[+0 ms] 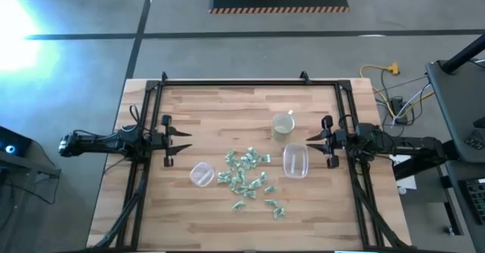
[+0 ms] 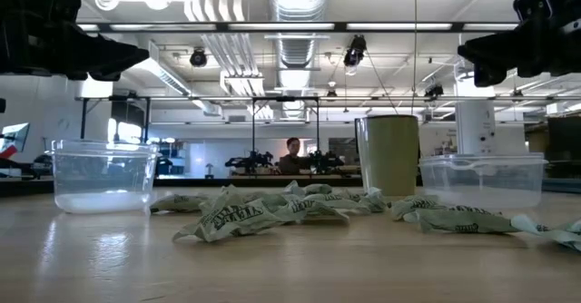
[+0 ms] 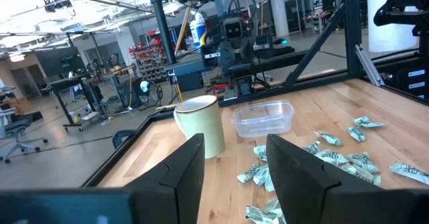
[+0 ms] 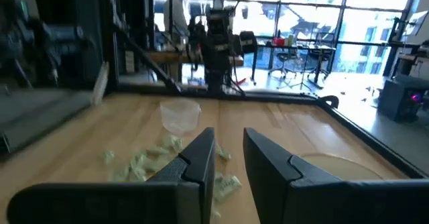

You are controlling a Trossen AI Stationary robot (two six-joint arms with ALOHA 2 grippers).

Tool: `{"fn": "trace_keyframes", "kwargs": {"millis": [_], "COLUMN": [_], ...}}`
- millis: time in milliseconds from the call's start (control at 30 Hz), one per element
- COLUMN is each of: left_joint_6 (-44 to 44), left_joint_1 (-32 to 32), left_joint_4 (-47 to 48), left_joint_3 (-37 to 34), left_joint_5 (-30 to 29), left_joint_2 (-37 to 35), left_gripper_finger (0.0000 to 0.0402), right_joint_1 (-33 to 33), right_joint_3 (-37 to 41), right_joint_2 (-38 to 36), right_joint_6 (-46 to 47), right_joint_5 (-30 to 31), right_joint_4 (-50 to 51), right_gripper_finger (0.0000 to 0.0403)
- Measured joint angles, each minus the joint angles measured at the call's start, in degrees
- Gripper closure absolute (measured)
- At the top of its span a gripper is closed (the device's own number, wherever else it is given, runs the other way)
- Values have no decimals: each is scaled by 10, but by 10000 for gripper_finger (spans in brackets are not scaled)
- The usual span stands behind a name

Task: Pick and place Stevia / Truvia into bins
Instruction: Put the stevia packet into the left transparent container

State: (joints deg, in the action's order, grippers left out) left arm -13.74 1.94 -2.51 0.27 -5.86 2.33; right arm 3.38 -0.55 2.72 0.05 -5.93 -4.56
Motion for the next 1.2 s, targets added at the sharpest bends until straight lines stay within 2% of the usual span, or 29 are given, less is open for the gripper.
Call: {"fn": "trace_keyframes", "kwargs": {"millis": [133,300,500,600,767,1000,1200], "left_joint_6": [0,0,0,0,-1,-1,-1], "left_joint_1": [0,0,0,0,0,0,0], "left_joint_4": [0,0,0,0,-15,-91,-101], "left_joint_3": [0,0,0,0,0,0,0], "left_joint_5": [0,0,0,0,0,0,-6], "left_joint_2": [0,0,0,0,0,0,0], "left_gripper_finger": [257,257,257,257,257,257,257], "right_joint_1": [0,0,0,0,0,0,-9], "right_joint_3": [0,0,0,0,0,0,0], "right_joint_2": [0,0,0,3,3,11,41], "right_joint_6": [96,129,110,81,106,137,183], "right_joint_5": [0,0,1,4,4,4,-3], "right_joint_4": [-25,-22,-25,-61,-111,-85,-72], "right_gripper_finger": [335,335,335,335,335,335,335]}}
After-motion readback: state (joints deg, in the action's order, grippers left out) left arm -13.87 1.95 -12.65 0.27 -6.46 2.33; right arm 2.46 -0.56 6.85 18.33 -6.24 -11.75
